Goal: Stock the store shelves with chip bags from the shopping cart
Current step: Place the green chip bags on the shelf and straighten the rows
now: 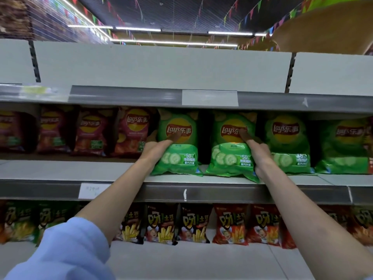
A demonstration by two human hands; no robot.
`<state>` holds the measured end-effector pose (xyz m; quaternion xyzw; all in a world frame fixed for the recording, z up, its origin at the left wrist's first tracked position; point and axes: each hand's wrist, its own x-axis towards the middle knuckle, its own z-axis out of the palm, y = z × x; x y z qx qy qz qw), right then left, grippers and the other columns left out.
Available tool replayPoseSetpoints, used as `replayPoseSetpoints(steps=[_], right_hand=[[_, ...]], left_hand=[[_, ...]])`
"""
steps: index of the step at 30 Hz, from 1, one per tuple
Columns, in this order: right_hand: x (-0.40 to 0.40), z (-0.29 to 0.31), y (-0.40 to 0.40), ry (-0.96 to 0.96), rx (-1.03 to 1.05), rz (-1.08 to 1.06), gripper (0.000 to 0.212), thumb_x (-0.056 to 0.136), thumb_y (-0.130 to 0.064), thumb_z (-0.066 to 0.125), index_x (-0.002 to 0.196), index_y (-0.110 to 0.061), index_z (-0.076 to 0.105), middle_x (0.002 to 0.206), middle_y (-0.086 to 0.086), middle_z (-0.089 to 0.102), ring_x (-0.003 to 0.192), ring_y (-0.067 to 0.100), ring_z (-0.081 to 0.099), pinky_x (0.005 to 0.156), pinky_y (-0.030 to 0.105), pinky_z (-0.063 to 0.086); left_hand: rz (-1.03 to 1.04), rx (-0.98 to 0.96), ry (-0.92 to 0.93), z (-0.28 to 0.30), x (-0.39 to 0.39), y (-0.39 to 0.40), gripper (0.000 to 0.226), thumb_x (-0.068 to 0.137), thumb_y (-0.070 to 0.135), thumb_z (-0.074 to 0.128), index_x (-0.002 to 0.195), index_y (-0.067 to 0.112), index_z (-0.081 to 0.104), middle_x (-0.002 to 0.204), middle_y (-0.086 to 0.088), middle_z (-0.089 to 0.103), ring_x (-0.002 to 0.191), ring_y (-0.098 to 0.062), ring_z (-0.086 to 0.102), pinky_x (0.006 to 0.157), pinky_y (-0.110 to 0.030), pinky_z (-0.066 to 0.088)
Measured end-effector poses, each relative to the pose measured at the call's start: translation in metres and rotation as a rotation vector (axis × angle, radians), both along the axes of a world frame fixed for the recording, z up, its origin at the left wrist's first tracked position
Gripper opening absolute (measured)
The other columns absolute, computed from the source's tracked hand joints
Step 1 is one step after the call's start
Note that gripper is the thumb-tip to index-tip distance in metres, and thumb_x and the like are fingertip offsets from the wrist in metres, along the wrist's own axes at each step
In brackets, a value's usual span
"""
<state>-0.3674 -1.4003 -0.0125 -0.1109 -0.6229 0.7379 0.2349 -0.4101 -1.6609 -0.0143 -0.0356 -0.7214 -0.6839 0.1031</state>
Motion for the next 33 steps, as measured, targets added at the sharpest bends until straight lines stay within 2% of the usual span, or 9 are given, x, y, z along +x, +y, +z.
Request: replayPoseSetpoints(steps=[4, 8, 11, 17, 20, 25, 28, 30, 33], right_hand=[[-0.002, 0.000, -0.001, 0.056, 0.121, -0.004, 0.067, 0.085, -0.039, 0.070, 0.141, -0.018, 0.042, 0.117, 0.010, 0.061, 0.088, 0.022, 0.062, 0.067, 0.026, 0.049], [-0.005, -0.004, -0.001, 0.069, 0.221, -0.040, 0.073, 0.082, -0.047, 0.071, 0.144, -0.022, 0.042, 0.129, 0.008, 0.058, 0.113, 0.030, 0.058, 0.099, 0.043, 0.048], [-0.005, -0.005, -0.002, 0.065, 0.343, -0.084, 0.073, 0.083, -0.048, 0.069, 0.144, -0.016, 0.044, 0.137, 0.011, 0.055, 0.125, 0.031, 0.051, 0.107, 0.045, 0.041], [-0.006, -0.006, -0.005, 0.072, 0.617, -0.255, 0.056, 0.090, -0.028, 0.066, 0.135, -0.003, 0.044, 0.123, 0.022, 0.058, 0.112, 0.037, 0.055, 0.091, 0.038, 0.044], [-0.004, -0.005, -0.009, 0.054, 0.740, -0.320, 0.054, 0.091, -0.022, 0.066, 0.134, -0.001, 0.040, 0.123, 0.026, 0.055, 0.113, 0.039, 0.052, 0.090, 0.038, 0.041], [0.006, -0.001, -0.016, -0.050, 0.889, -0.382, 0.059, 0.091, -0.036, 0.063, 0.124, 0.011, 0.048, 0.127, 0.031, 0.049, 0.123, 0.043, 0.041, 0.107, 0.045, 0.030], [0.019, -0.001, -0.021, 0.002, 1.009, -0.428, 0.061, 0.090, -0.045, 0.061, 0.115, 0.010, 0.051, 0.124, 0.031, 0.046, 0.122, 0.042, 0.038, 0.108, 0.046, 0.021], [0.024, -0.005, -0.025, 0.146, 1.112, -0.424, 0.060, 0.090, -0.047, 0.059, 0.115, 0.007, 0.052, 0.116, 0.030, 0.047, 0.115, 0.042, 0.040, 0.105, 0.051, 0.021], [0.025, -0.012, -0.040, 0.443, 1.214, -0.414, 0.057, 0.084, -0.051, 0.053, 0.108, 0.000, 0.061, 0.105, 0.026, 0.052, 0.102, 0.037, 0.046, 0.091, 0.053, 0.038]], left_hand=[[0.016, 0.031, 0.033, 0.000, -0.001, 0.000, 0.043, 0.082, 0.022, 0.072, 0.120, 0.006, 0.059, 0.103, -0.012, 0.068, 0.090, -0.025, 0.066, 0.078, -0.031, 0.053], [0.010, -0.001, 0.092, -0.001, -0.002, 0.002, 0.041, 0.082, 0.021, 0.073, 0.119, 0.014, 0.056, 0.106, -0.010, 0.068, 0.094, -0.025, 0.066, 0.081, -0.032, 0.053], [0.010, -0.038, 0.102, -0.003, -0.003, 0.003, 0.044, 0.080, 0.028, 0.076, 0.118, 0.017, 0.056, 0.107, -0.007, 0.069, 0.094, -0.022, 0.066, 0.083, -0.032, 0.054], [0.111, -0.245, 0.110, 0.000, 0.003, 0.006, 0.071, 0.078, 0.051, 0.071, 0.127, 0.004, 0.052, 0.104, -0.009, 0.063, 0.100, -0.024, 0.058, 0.080, -0.025, 0.041], [0.145, -0.326, 0.114, 0.000, 0.010, 0.009, 0.061, 0.083, 0.050, 0.066, 0.113, -0.002, 0.055, 0.111, -0.018, 0.064, 0.107, -0.032, 0.059, 0.073, -0.025, 0.042], [0.227, -0.296, 0.142, 0.002, 0.015, 0.008, 0.042, 0.088, 0.041, 0.064, 0.084, 0.000, 0.054, 0.071, -0.007, 0.051, 0.080, -0.027, 0.053, 0.069, -0.029, 0.038], [0.339, -0.191, 0.196, 0.003, 0.023, 0.004, 0.038, 0.093, 0.026, 0.056, 0.063, 0.007, 0.046, 0.071, -0.009, 0.051, 0.086, -0.031, 0.054, 0.074, -0.034, 0.039], [0.397, -0.152, 0.240, 0.002, 0.029, -0.001, 0.031, 0.094, 0.029, 0.055, 0.089, -0.001, 0.057, 0.102, -0.019, 0.058, 0.113, -0.036, 0.049, 0.092, -0.034, 0.038], [0.353, -0.045, 0.255, -0.005, 0.041, -0.010, 0.075, 0.092, 0.046, 0.056, 0.145, 0.002, 0.027, 0.152, -0.018, 0.028, 0.142, -0.030, 0.023, 0.118, -0.036, 0.018]])
